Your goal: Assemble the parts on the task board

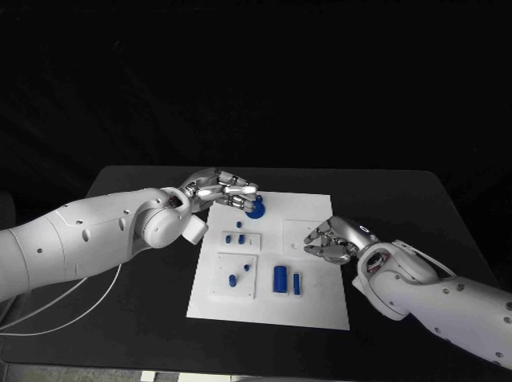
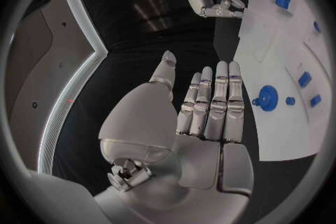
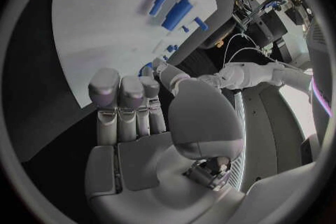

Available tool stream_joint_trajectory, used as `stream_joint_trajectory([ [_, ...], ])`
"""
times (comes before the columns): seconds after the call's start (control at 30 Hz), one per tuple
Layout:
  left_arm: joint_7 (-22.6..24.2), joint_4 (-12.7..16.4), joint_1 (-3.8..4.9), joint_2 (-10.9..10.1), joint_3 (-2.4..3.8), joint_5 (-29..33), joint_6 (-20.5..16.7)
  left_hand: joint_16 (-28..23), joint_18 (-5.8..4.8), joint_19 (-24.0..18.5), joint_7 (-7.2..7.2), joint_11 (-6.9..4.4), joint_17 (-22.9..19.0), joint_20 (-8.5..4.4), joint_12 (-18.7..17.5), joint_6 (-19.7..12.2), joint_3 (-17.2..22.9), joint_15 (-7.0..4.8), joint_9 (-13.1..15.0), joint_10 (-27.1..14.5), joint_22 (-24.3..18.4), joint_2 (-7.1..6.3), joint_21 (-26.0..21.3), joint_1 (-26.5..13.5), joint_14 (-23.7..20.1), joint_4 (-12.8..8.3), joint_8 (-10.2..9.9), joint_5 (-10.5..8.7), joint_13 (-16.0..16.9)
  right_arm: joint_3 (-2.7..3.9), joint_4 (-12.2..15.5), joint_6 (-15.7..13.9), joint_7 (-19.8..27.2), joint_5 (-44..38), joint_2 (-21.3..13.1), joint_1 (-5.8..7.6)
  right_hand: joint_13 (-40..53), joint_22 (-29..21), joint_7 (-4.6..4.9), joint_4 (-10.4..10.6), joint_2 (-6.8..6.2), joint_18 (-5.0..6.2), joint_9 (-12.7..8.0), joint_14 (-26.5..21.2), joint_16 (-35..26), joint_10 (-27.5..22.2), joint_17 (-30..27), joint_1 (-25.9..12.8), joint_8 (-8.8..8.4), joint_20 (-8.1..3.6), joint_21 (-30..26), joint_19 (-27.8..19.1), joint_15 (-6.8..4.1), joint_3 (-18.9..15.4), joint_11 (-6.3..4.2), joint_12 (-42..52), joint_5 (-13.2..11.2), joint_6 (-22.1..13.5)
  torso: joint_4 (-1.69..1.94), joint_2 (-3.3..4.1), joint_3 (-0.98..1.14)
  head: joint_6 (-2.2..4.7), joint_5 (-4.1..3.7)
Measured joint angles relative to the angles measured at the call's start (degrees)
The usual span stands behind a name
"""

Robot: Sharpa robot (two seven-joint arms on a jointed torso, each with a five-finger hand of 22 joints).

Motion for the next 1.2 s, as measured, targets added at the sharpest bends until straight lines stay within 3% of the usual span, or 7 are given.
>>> stream_joint_trajectory([
  [0.17, 0.9, -1.5, 0.0, 0.2, 0.01, 0.3, -1.2, 0.0, 0.0, 0.0, -0.53, -0.35, 0.0, 0.0, 0.0, 0.5, 0.2, 0.0, 0.0, 0.3, 0.0, 0.23, 0.0, 0.2, 0.0, -0.2, 0.0, 0.25, 0.0, 1.66, -4.3, 0.5, 3.5, 7.6, 0.6, 2.51, -3.8, 0.0, 0.44, -0.1, 0.0, 0.0, 0.0, -0.9, -5.6, -2.6, -4.0, 0.0, 0.0, 0.0, -9.0, 0.0, 0.36, -0.1, 0.29, -5.4, 2.0, -0.9, -0.03, -0.1, 0.03, 1.7, -0.72],
  [0.23, 1.4, -2.6, 0.0, 0.4, 0.03, 0.7, -1.8, 0.0, 0.0, 0.0, -0.34, -0.23, 0.0, 0.0, 0.0, 0.7, 0.5, 0.0, 0.0, 0.6, 0.0, 0.53, 0.0, 0.5, 0.0, -0.5, 0.0, 0.71, 0.0, 2.78, -7.6, 1.0, 5.7, 12.2, 1.4, 3.95, -8.7, -0.9, 0.71, -0.6, 0.2, 0.02, 0.0, -2.8, -11.1, -4.8, -7.8, 0.1, 0.0, 0.63, -21.0, -1.3, 0.64, -1.3, 0.42, -11.5, 3.6, -1.7, -0.09, -0.2, 0.03, 2.5, -0.99],
  [0.43, 2.8, -8.0, 0.16, 2.0, 0.08, 2.6, -3.6, 0.0, 0.0, -0.2, -0.52, -0.17, -0.1, 0.24, 0.0, 0.9, 0.5, 0.41, 0.0, 0.5, 0.0, 0.98, 0.0, 1.0, -2.1, -1.0, 0.0, 0.71, 0.0, 5.64, -18.3, 2.7, 12.0, 27.1, 4.6, 6.86, -30.9, -15.6, 2.2, -2.0, 2.15, 1.06, -0.2, -7.9, -27.9, -6.5, -18.7, -0.8, 0.16, 3.01, -42.0, -7.0, 2.96, -3.5, 2.39, -30.7, 7.2, -4.5, -0.46, -1.04, -0.14, 5.42, -1.65],
  [0.7, 4.7, -16.7, 1.19, 5.6, 0.26, 6.9, -5.9, 0.0, 0.18, -3.4, -1.31, 0.24, -0.4, 2.8, 0.0, -8.7, 0.7, 1.42, -0.6, -8.7, -0.4, 0.19, -1.5, 0.2, -10.3, -0.8, -0.2, 0.71, 0.0, 8.36, -30.9, 6.7, 18.8, 43.7, 10.3, 7.99, -62.8, -48.8, 3.5, -0.5, 3.06, 1.41, -0.3, -20.3, -52.3, -14.8, -48.8, -3.2, 0.16, 13.38, -45.1, -28.3, 12.0, -5.0, 9.19, -48.1, 9.7, -11.9, -1.26, -2.92, -0.49, 9.16, -1.65],
  [0.9, 5.6, -20.8, 1.25, 7.8, 0.26, 10.0, -7.0, -0.2, 2.07, -6.2, -1.55, -0.21, -0.6, 5.13, 0.0, -10.5, 1.8, 1.57, -0.6, -13.3, -0.4, -0.54, -1.9, -0.5, -15.2, 0.4, -0.2, 0.71, -0.2, 9.87, -35.1, 9.8, 22.0, 50.9, 12.8, 8.07, -63.5, -67.1, 3.02, -0.7, 6.33, 5.93, -0.4, -22.5, -52.5, -18.3, -60.1, -1.7, 0.16, 18.44, -45.1, -30.3, 12.62, -12.4, 9.72, -48.5, 9.7, -14.3, -1.49, -3.71, -0.4, 10.34, -1.57],
  [1.1, 6.5, -22.4, 1.26, 8.9, 0.27, 12.2, -7.9, -0.4, 5.09, -8.4, -2.17, -0.59, -0.7, 7.19, -0.2, -11.2, 2.0, 1.17, -0.6, -16.2, -0.5, -0.54, -1.9, -0.5, -19.2, 0.2, -0.2, 0.71, -0.3, 10.36, -36.1, 12.0, 24.0, 54.8, 13.2, 8.12, -63.5, -71.1, 3.31, -0.7, 7.05, 6.31, -0.4, -22.7, -52.8, -18.6, -60.2, -1.4, 0.16, 18.99, -44.8, -29.8, 12.86, -14.6, 10.02, -48.5, 9.7, -15.0, -1.61, -4.39, -0.3, 10.72, -1.15],
  [1.2, 6.5, -22.3, 1.23, 8.8, 0.27, 12.3, -8.0, -1.4, 3.71, -22.6, -3.78, -2.29, -1.7, 4.31, -1.3, -24.0, 2.9, -0.87, -1.6, -29.8, -1.6, -0.65, -3.2, -7.0, -32.8, 1.0, -1.4, -0.39, -1.2, 10.29, -36.0, 12.0, 24.1, 55.0, 13.2, 8.14, -64.4, -72.1, 1.69, 0.7, 7.41, 3.88, -1.4, -27.9, -53.8, -28.1, -61.2, -7.0, -0.89, 15.67, -45.7, -44.3, 11.14, -17.5, 7.92, -49.6, 5.3, -29.5, -1.6, -4.44, -0.26, 10.76, -1.12],
])
